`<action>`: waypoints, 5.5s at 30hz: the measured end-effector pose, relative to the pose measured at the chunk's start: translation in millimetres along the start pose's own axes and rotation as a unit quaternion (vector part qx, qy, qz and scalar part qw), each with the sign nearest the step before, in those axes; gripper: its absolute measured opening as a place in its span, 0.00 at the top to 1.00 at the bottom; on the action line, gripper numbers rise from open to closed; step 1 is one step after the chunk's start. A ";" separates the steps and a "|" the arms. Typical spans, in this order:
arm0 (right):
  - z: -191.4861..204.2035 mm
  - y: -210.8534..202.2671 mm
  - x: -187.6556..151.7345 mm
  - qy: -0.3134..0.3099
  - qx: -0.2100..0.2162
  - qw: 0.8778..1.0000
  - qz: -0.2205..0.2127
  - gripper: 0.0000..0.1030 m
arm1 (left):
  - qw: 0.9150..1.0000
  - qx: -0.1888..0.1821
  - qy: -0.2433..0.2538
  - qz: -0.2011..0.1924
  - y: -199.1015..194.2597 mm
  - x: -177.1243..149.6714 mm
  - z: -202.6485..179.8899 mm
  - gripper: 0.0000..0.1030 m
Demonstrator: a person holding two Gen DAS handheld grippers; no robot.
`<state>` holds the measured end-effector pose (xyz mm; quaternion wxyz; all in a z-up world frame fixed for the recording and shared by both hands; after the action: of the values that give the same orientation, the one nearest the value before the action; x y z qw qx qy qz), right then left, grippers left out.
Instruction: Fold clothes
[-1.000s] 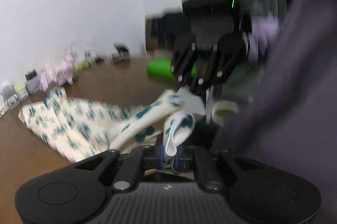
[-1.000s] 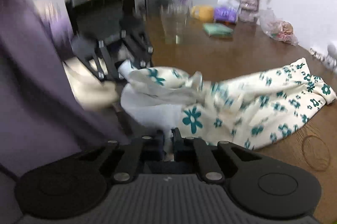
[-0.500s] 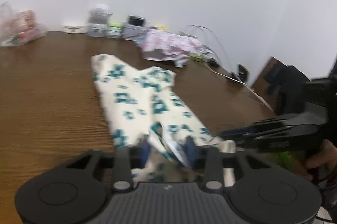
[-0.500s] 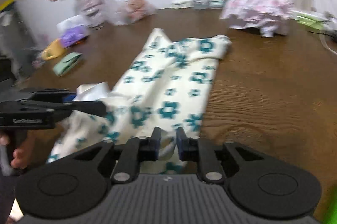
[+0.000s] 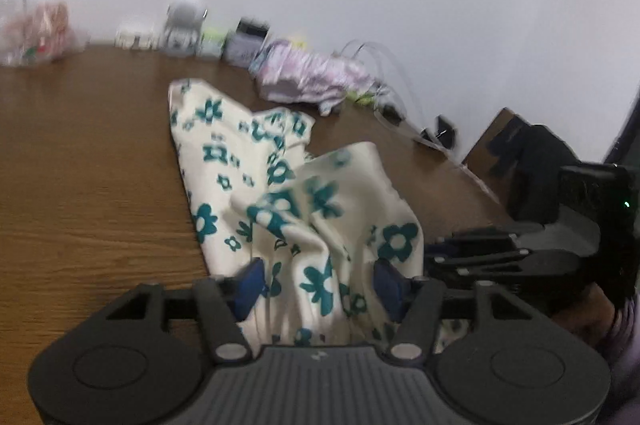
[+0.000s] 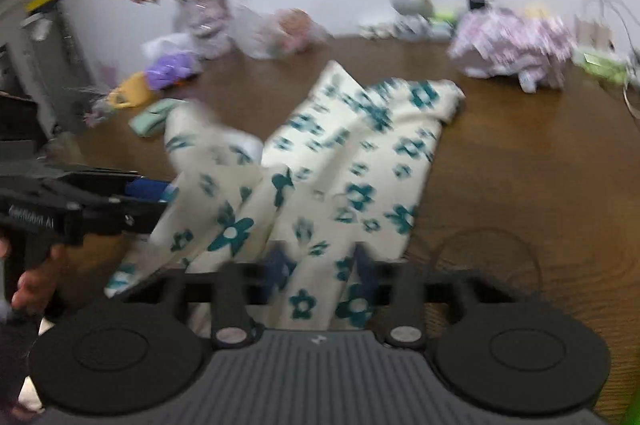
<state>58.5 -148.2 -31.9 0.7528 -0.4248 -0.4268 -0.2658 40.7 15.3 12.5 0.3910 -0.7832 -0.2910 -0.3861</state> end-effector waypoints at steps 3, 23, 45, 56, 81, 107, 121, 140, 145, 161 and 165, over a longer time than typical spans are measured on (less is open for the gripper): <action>-9.1 1.1 1.6 0.038 -0.014 0.999 -0.017 0.95 | 0.999 -0.001 -0.037 0.013 11.2 1.7 10.0 0.91; 27.7 43.8 -11.3 0.026 0.059 0.998 0.006 0.95 | 0.997 0.074 0.012 -0.034 -22.0 -3.1 15.0 0.61; 71.2 -52.3 -35.7 -0.339 0.135 0.930 0.045 0.37 | 0.996 0.063 0.054 0.031 1.4 -11.8 6.9 0.71; 69.2 -35.2 -47.6 -0.283 0.152 0.937 0.138 0.78 | 0.993 0.015 0.115 0.002 -38.1 -23.2 -14.7 0.52; 49.4 -78.1 20.2 -0.173 0.274 0.938 0.121 0.23 | 0.947 -0.229 0.221 0.029 -60.9 -63.7 -71.7 0.73; -47.8 20.0 12.0 0.201 0.150 0.964 0.091 0.79 | 0.996 -0.049 -0.072 0.001 0.5 -1.8 29.2 0.56; -12.2 -10.3 53.4 -0.007 0.078 0.996 -0.037 0.64 | 0.984 0.033 0.137 -0.109 -27.1 31.1 -24.8 0.44; -86.6 5.3 -10.2 0.285 -0.023 0.958 -0.020 0.97 | 0.990 0.064 0.111 -0.052 -3.8 -27.3 -3.5 0.62; -80.8 -19.7 4.7 0.194 -0.067 0.977 -0.060 0.94 | 0.988 0.079 0.112 -0.064 -10.7 -15.6 5.9 0.54; 14.5 -42.1 15.6 -0.120 0.045 0.991 -0.033 0.33 | 0.979 -0.009 0.166 -0.115 -53.0 5.3 -18.6 0.41; 66.4 -72.7 -5.6 -0.312 0.159 0.936 -0.043 0.12 | 0.967 -0.132 0.202 -0.085 -55.5 -9.6 -47.7 0.41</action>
<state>-27.5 -126.6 11.5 0.6274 -0.3424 -0.6947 -0.0804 -24.5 3.0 45.0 0.3008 -0.7060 -0.2180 -0.6030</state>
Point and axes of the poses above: each gripper's, at about its wrist camera, not at the fingertips, and y roughly the way its jaws point, z to its left, x to its top, the point moved 8 cm from there along y, roughly the way its jaws point, and after that the axes turned 15 degrees about -z, right-handed, at the moved point
